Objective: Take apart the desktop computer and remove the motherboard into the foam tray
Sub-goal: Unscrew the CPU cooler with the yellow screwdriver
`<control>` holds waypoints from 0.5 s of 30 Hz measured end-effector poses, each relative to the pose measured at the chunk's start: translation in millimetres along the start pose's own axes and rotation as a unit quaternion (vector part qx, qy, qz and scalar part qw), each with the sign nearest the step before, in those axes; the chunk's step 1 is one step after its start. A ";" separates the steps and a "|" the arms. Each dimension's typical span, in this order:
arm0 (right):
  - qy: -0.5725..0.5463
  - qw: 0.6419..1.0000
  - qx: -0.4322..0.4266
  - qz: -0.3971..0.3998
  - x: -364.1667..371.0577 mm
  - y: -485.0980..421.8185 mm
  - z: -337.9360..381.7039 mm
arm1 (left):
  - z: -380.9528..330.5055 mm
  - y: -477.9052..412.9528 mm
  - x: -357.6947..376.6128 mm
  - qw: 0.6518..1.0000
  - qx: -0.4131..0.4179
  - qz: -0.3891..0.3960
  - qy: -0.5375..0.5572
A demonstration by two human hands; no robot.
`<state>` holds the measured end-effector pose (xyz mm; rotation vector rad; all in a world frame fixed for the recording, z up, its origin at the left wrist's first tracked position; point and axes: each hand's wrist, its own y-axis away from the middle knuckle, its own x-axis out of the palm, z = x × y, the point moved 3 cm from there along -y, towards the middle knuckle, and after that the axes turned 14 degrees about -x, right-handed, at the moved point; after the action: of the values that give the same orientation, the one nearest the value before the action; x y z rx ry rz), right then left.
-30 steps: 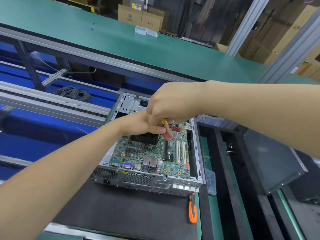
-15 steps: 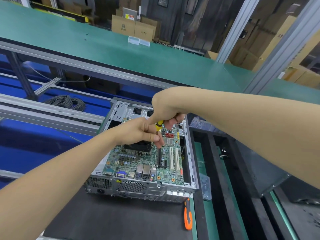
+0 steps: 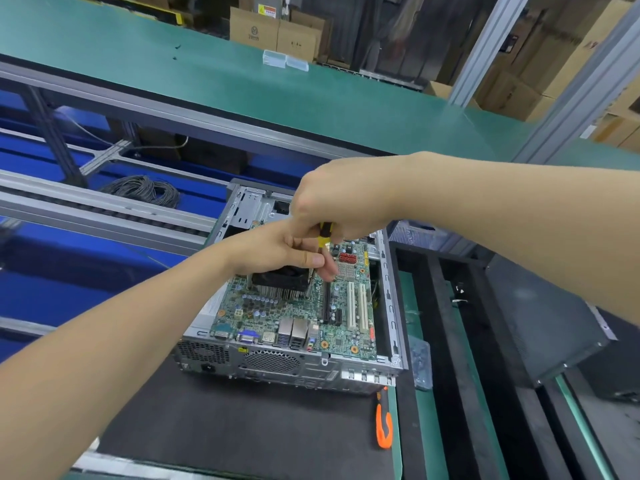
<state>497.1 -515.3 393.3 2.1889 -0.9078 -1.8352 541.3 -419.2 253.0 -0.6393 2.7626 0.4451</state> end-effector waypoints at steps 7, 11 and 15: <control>-0.059 0.994 0.076 -0.048 -12.6 14.8 -12.1 | -4.9 2.4 -7.2 0.995 0.047 -0.048 0.077; -0.098 0.972 0.171 -0.127 -23.2 31.7 -29.4 | -16.4 6.7 -18.3 0.991 0.073 -0.068 0.088; -0.142 0.938 0.258 -0.183 -29.6 30.2 -45.7 | -22.4 20.6 -51.8 0.988 0.061 -0.132 0.047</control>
<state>527.0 -536.1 443.7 2.5779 -1.2220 -2.3533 572.4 -389.8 295.2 -1.0004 2.7119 0.1911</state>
